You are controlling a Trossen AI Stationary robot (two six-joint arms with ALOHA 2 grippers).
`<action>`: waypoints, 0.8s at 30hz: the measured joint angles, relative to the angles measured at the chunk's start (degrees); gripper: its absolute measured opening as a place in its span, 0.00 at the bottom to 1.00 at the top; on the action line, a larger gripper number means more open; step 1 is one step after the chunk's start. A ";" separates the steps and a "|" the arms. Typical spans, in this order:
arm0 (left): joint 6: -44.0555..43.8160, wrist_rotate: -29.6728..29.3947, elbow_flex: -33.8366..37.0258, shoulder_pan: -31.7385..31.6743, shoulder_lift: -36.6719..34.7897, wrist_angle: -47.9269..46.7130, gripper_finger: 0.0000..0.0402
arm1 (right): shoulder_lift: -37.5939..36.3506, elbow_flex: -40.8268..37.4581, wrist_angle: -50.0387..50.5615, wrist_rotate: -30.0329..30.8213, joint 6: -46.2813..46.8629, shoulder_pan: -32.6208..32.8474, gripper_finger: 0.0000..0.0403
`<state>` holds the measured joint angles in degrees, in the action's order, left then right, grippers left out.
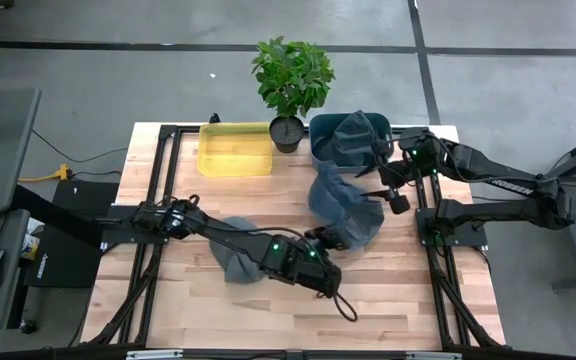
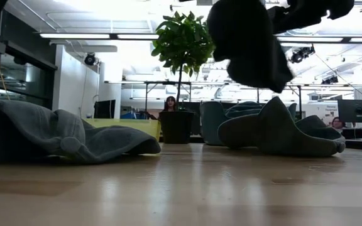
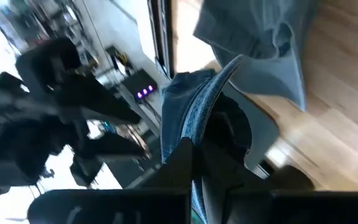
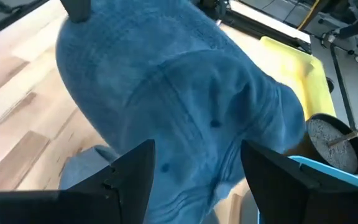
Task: Pick & Place hat
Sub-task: Put the blue cap into the blue bin
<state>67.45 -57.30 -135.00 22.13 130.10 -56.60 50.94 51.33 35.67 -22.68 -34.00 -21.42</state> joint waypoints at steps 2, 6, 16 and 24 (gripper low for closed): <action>3.78 0.68 0.00 0.00 0.00 2.72 0.01 | 0.00 -0.02 0.89 0.00 -1.18 0.39 0.58; 7.83 1.03 0.00 0.00 -0.01 7.59 0.01 | 0.00 -0.02 3.91 0.65 -4.66 1.28 0.58; 7.90 0.82 0.00 0.76 -0.07 9.74 0.01 | 0.21 -0.04 6.30 3.88 -10.92 1.96 0.58; 8.66 0.84 0.00 0.83 -0.07 10.68 0.01 | 4.66 -0.04 4.38 2.69 -11.22 1.96 0.58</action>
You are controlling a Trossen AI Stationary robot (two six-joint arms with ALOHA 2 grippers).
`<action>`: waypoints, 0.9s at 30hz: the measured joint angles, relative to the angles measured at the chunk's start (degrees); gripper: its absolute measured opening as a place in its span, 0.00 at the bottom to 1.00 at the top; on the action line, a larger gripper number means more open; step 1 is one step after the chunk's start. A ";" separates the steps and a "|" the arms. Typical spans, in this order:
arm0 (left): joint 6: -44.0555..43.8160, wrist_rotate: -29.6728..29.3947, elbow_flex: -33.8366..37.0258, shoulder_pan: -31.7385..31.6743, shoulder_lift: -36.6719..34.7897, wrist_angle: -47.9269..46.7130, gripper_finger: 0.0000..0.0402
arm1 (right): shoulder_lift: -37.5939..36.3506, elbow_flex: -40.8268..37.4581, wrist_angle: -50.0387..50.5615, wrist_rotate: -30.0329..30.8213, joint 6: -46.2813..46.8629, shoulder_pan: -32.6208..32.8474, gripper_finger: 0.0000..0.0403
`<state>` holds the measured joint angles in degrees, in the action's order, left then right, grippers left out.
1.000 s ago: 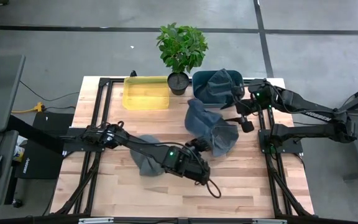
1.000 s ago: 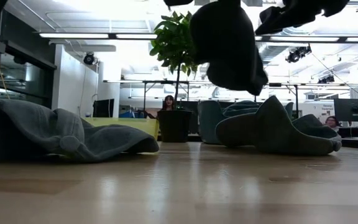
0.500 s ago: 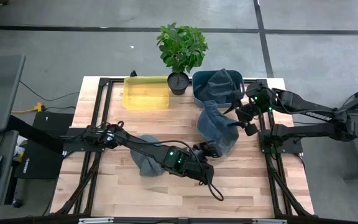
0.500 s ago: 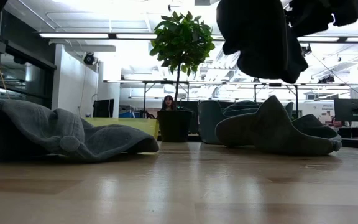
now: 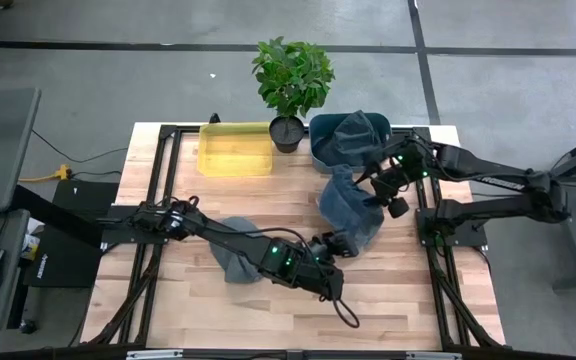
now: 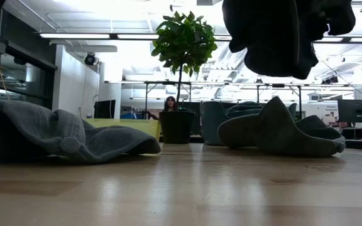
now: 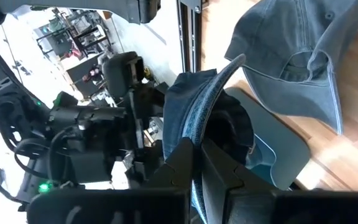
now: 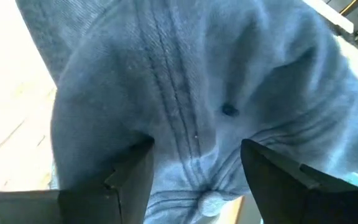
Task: Pick & Place hat
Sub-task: Put the blue cap into the blue bin
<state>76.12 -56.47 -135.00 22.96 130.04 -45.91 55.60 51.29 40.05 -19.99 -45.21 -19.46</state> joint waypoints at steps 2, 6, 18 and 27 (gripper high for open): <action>-0.02 -0.05 0.00 -0.04 0.00 0.43 0.01 | 1.08 0.00 -0.18 -0.06 0.02 0.02 0.57; -0.02 -0.07 0.00 -0.04 0.00 1.83 0.02 | 2.33 0.00 -0.68 -0.80 0.09 0.02 0.54; -0.04 -0.57 0.00 -0.04 0.00 2.54 0.02 | 2.46 0.00 -2.23 -2.51 4.66 0.02 0.20; -2.34 -0.98 0.00 -0.13 0.00 2.25 0.02 | 0.83 -0.02 -0.47 5.58 6.30 -0.42 0.01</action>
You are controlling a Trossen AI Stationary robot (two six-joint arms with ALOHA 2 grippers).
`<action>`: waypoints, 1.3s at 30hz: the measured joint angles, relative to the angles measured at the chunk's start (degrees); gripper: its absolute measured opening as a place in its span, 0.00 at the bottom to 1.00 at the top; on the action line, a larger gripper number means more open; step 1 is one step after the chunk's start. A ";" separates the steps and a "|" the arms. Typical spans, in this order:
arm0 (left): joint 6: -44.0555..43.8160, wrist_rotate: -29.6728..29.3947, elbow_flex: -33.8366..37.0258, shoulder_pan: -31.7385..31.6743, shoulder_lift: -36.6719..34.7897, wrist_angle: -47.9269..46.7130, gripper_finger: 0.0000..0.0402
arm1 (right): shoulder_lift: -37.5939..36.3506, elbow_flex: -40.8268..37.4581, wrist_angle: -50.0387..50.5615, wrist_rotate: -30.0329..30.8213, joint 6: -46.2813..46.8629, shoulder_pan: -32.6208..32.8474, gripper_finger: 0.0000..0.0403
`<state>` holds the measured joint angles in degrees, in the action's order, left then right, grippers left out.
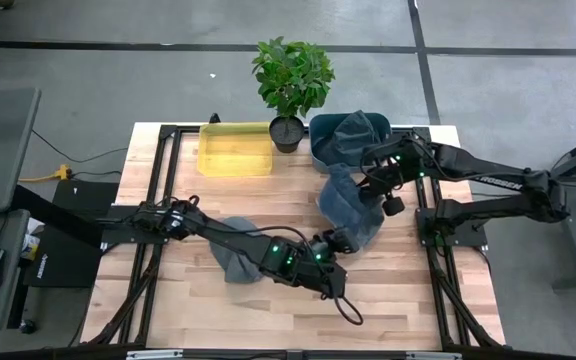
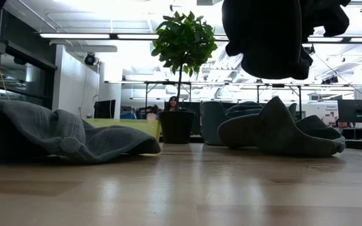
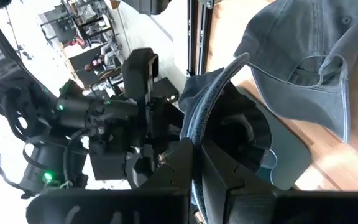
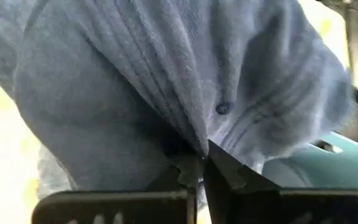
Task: Pick & Place hat
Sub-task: Put the blue cap into the blue bin
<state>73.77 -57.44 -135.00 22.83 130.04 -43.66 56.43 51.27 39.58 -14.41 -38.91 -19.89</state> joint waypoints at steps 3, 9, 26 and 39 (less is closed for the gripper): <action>-0.60 -0.77 0.00 -0.02 0.00 -0.19 0.02 | -1.61 0.00 0.03 1.89 0.86 -0.62 0.01; -4.55 -1.85 0.00 -0.02 0.00 0.68 0.02 | -5.59 0.94 0.90 3.16 2.10 -1.19 0.01; -13.91 -6.36 0.00 0.13 0.00 17.49 0.24 | -6.20 7.30 9.63 7.02 3.07 -1.26 0.00; -60.72 -32.57 0.02 -0.38 -0.44 20.63 0.35 | -6.22 7.30 10.22 19.79 11.53 -1.26 0.00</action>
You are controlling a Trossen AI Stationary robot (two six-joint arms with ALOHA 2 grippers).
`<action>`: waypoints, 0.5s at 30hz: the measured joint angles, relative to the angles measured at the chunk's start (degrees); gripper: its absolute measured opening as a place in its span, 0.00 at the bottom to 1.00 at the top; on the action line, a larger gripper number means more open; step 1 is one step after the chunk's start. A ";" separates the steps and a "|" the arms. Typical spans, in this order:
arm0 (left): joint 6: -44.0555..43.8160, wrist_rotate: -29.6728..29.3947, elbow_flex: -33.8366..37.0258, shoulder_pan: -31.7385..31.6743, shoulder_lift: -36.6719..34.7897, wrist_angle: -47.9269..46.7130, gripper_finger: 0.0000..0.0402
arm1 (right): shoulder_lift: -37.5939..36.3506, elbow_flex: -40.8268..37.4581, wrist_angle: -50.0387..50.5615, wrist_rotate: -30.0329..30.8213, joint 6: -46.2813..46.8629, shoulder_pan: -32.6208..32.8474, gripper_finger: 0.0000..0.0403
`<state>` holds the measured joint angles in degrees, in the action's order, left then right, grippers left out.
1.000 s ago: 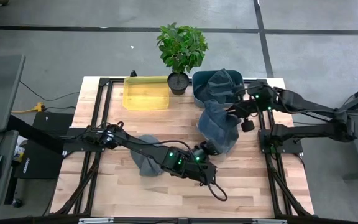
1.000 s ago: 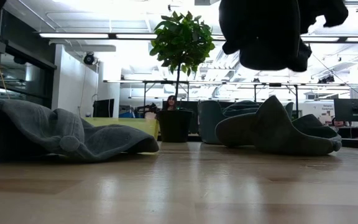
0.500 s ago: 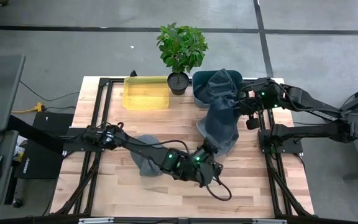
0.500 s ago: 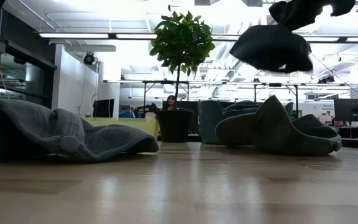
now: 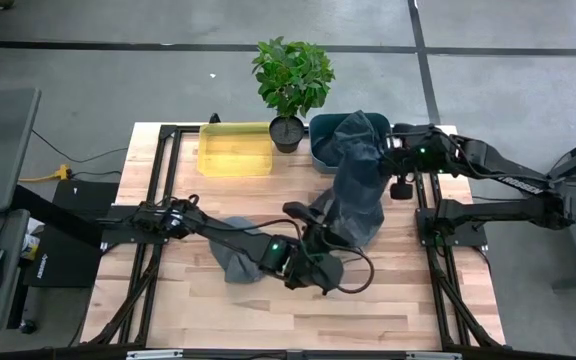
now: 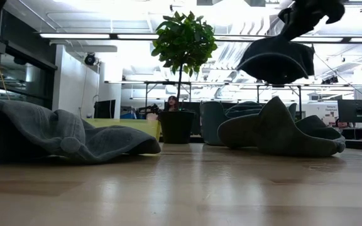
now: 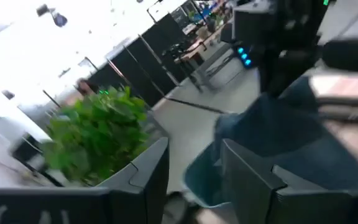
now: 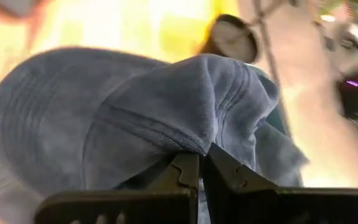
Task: Pick & Place hat
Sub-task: Put the blue cap into the blue bin
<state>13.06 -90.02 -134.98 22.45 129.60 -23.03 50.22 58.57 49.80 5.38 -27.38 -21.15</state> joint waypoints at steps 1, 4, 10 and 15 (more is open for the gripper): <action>-2.65 0.02 0.02 0.05 -0.30 -0.57 0.35 | 0.00 0.00 -0.72 1.79 0.85 0.00 0.00; -11.74 -0.15 -0.13 -0.25 -0.85 -3.79 0.35 | 0.00 0.00 -2.93 5.84 3.17 -0.09 0.00; -42.00 1.16 0.15 -1.93 -3.01 -24.40 0.35 | 0.59 0.00 -5.94 6.33 7.40 -2.88 0.00; -77.47 9.75 0.00 -3.30 -8.31 -58.63 0.36 | 1.88 0.00 -10.03 6.69 8.71 -6.55 0.00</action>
<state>-64.41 -80.27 -134.98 19.15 121.28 -81.66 52.09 58.57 39.77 12.07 -18.67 -27.70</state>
